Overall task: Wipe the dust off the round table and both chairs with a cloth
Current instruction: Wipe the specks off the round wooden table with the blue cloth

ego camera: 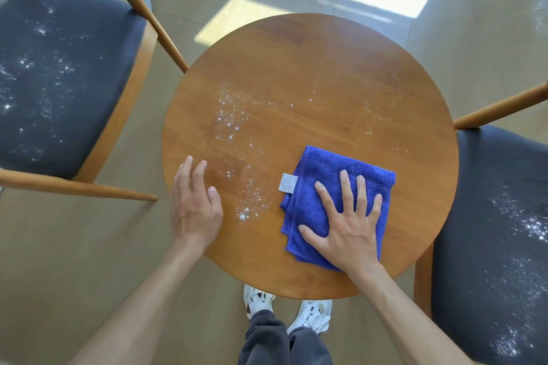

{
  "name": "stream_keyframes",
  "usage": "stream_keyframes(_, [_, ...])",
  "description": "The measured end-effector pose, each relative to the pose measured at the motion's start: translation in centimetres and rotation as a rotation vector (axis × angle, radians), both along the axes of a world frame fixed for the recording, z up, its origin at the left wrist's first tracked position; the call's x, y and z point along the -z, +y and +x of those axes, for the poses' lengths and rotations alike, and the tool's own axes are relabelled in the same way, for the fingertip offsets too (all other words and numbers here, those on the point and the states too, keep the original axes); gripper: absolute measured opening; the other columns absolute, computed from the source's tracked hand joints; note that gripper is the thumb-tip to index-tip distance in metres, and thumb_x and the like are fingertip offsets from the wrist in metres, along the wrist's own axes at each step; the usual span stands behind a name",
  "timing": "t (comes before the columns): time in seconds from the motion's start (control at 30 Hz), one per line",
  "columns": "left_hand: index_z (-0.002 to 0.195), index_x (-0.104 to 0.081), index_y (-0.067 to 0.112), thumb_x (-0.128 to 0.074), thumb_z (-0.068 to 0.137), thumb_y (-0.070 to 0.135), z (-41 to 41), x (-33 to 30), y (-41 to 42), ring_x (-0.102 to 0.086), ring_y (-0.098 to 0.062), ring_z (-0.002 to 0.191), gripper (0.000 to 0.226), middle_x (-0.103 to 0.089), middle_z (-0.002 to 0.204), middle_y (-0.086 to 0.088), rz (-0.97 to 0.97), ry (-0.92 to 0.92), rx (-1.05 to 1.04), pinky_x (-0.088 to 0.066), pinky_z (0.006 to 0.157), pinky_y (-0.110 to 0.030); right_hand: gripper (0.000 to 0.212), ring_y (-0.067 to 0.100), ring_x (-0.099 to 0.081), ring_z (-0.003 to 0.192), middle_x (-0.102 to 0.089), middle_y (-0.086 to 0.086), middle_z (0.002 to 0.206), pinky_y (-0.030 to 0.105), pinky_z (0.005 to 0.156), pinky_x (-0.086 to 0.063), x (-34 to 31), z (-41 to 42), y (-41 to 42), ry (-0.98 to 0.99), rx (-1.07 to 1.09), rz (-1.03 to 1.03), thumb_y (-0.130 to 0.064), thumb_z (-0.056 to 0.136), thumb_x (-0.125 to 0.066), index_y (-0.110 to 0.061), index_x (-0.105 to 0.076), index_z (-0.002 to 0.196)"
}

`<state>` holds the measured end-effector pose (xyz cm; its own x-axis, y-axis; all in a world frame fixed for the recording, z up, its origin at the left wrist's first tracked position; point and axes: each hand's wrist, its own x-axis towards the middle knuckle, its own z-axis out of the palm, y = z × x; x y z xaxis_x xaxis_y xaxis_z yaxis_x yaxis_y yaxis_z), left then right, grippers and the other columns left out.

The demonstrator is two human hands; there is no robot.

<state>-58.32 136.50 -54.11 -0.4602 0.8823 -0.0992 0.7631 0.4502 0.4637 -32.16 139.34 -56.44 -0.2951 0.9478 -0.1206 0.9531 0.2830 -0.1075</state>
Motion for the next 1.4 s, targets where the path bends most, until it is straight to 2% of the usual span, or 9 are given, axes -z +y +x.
stream_keyframes(0.2, [0.148,-0.024,0.015,-0.042,0.097,0.022,-3.2,1.0,-0.3,-0.016,-0.027,0.144,0.055,-0.012,0.158,-0.012,-0.005,-0.221,-0.437,-0.021,0.113,-0.044,0.087,0.043,-0.017,0.145,-0.022,0.015,0.158,0.07,0.107,-0.015,-0.3,0.4,0.7,0.016,-0.038,0.008,-0.075,0.069,-0.048,-0.031,-0.045,0.144])
stream_keyframes(0.33, [0.152,-0.014,0.022,-0.035,0.1,0.035,-3.9,1.5,0.3,-0.023,-0.026,0.143,0.058,-0.016,0.159,-0.006,-0.07,-0.523,-0.632,-0.023,0.112,-0.042,0.09,0.043,-0.014,0.145,-0.018,0.016,0.159,0.069,0.107,-0.013,-0.4,0.1,1.1,0.006,-0.038,-0.009,-0.077,0.067,-0.047,-0.032,-0.042,0.145])
stream_keyframes(0.5, [0.153,-0.011,0.025,-0.028,0.102,0.042,-3.2,1.8,0.6,-0.02,-0.021,0.145,0.057,-0.017,0.16,-0.001,-0.002,-0.664,-0.656,-0.02,0.117,-0.041,0.091,0.042,-0.013,0.146,-0.018,0.015,0.159,0.069,0.108,-0.012,-0.1,-0.2,0.8,0.015,-0.026,-0.005,-0.078,0.067,-0.045,-0.03,-0.043,0.145])
stream_keyframes(0.73, [0.153,-0.012,0.024,-0.027,0.102,0.042,-3.3,2.7,0.5,-0.021,-0.018,0.145,0.056,-0.016,0.16,0.0,0.068,-0.722,-0.681,-0.02,0.116,-0.036,0.086,0.044,-0.013,0.145,-0.02,0.016,0.159,0.069,0.11,-0.012,0.1,-2.0,-1.3,0.045,-0.093,0.039,-0.074,0.069,-0.051,-0.032,-0.044,0.144])
stream_keyframes(0.87, [0.152,-0.019,0.024,-0.026,0.103,0.038,-3.6,2.9,0.3,-0.026,-0.014,0.141,0.051,-0.023,0.158,0.002,0.141,-0.801,-0.72,-0.024,0.103,-0.023,0.086,0.044,-0.014,0.145,-0.023,0.017,0.158,0.07,0.11,-0.011,0.6,-5.8,-4.5,0.14,-0.223,0.052,-0.074,0.067,-0.057,-0.035,-0.045,0.142])
stream_keyframes(1.0, [0.149,-0.027,0.023,-0.029,0.104,0.034,-4.0,3.2,0.1,-0.032,-0.003,0.127,0.047,-0.03,0.154,0.003,0.189,-0.837,-0.753,-0.025,0.1,-0.021,0.087,0.044,-0.013,0.145,-0.022,0.016,0.158,0.069,0.111,-0.01,1.0,-8.2,-5.2,0.173,-0.274,0.037,-0.076,0.065,-0.057,-0.037,-0.045,0.142])
stream_keyframes(1.17, [0.144,-0.034,0.022,-0.031,0.103,0.033,-4.4,3.5,0.1,-0.036,-0.003,0.123,0.043,-0.037,0.147,0.003,0.196,-0.82,-0.749,-0.027,0.102,-0.023,0.09,0.043,-0.01,0.146,-0.018,0.015,0.159,0.07,0.111,-0.008,1.4,-11.4,-4.2,0.202,-0.3,0.018,-0.079,0.064,-0.054,-0.036,-0.044,0.143])
stream_keyframes(1.27, [0.135,-0.044,0.02,-0.036,0.099,0.037,-5.0,3.3,0.2,-0.043,-0.014,0.129,0.041,-0.045,0.143,-0.002,0.211,-0.868,-0.779,-0.032,0.112,-0.036,0.09,0.044,-0.009,0.146,-0.018,0.016,0.159,0.071,0.109,-0.009,1.4,-14.0,-2.8,0.199,-0.306,0.016,-0.08,0.066,-0.051,-0.035,-0.043,0.143])
stream_keyframes(1.4, [0.102,-0.054,0.03,-0.039,0.083,0.052,-5.6,3.0,0.6,-0.055,-0.023,0.116,0.032,-0.059,0.116,-0.001,0.187,-0.914,-0.826,-0.04,0.105,-0.048,0.091,0.044,-0.007,0.146,-0.016,0.016,0.16,0.072,0.109,-0.008,1.5,-16.8,-0.9,0.174,-0.297,0.008,-0.08,0.066,-0.049,-0.035,-0.04,0.145])
